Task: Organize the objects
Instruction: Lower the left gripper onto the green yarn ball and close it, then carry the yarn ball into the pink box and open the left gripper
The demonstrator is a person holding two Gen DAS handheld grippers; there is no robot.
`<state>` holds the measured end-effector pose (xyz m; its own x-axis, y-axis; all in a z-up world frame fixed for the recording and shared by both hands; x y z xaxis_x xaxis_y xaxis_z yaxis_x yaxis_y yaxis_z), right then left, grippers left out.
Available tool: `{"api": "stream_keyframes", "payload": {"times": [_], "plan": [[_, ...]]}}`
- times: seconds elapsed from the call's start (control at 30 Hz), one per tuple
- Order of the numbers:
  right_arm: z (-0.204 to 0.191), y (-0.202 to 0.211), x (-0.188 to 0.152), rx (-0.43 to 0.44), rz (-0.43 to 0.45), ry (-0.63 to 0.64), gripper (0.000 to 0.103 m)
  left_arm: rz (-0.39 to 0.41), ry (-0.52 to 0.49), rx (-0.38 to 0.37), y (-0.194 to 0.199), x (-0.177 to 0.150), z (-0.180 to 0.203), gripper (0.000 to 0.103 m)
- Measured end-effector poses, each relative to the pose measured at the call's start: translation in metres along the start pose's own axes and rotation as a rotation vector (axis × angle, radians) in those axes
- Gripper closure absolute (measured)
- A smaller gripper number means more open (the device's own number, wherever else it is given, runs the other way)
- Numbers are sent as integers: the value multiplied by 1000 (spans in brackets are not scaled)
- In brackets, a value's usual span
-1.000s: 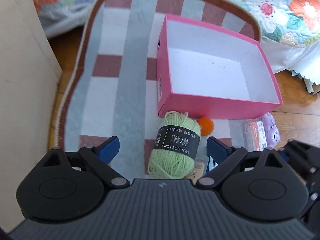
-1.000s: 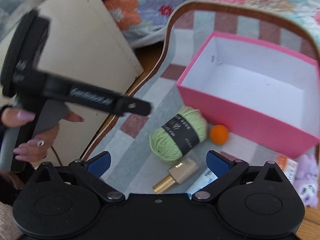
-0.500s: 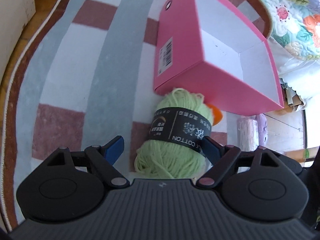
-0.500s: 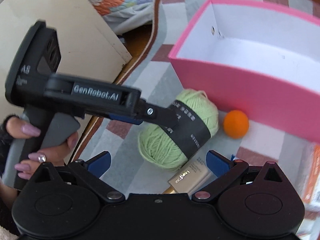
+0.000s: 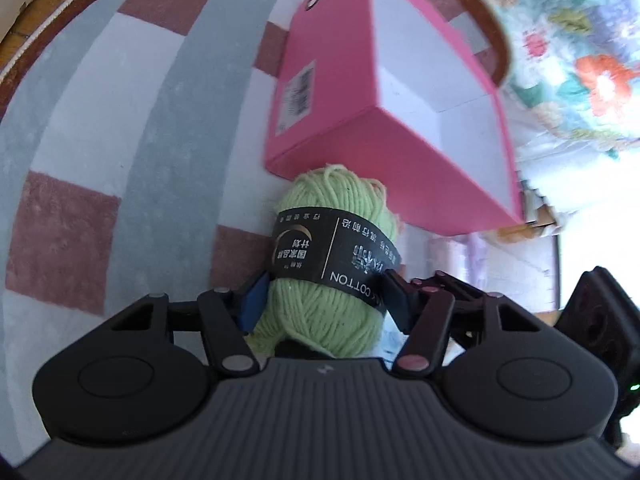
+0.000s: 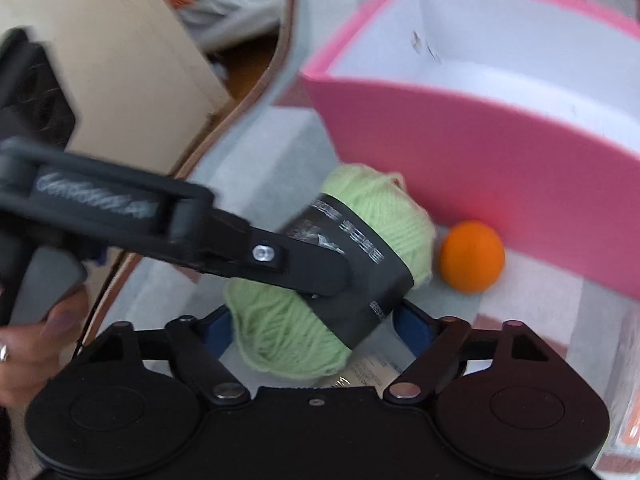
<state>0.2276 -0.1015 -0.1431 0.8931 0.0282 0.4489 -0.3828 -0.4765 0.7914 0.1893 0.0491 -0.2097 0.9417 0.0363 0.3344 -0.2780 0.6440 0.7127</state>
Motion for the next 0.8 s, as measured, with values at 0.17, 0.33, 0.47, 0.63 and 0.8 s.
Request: {"api": "stream_keyframes", "payload": {"times": [0.17,0.33,0.47,0.63,0.8], "plan": [[-11,25,-1,12,66,84,22,35,-57,31,26,-10,28,44],[-20,62,6,-35,135,186,22,78,-126,31,47,-4,68,44],[-23,100,18,-75,188,227,22,115,-175,2,63,10,104,44],[-8,135,46,-38,226,129,22,96,-221,-5,63,39,141,44],[7,155,89,-53,279,135,20,76,-234,-29,43,74,163,44]]}}
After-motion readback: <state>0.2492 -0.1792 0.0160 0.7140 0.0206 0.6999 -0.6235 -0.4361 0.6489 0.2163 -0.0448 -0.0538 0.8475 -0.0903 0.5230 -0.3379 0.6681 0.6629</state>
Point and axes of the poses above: each gripper's, at about its wrist camera, not at the fingertips, and y roughly against the way its jaws point, z to its right, x to its top, the point moved 9 cm from there along -y, roughly the way its jaws point, and after that the axes turned 12 degrees about -y, right-handed, at the moved point
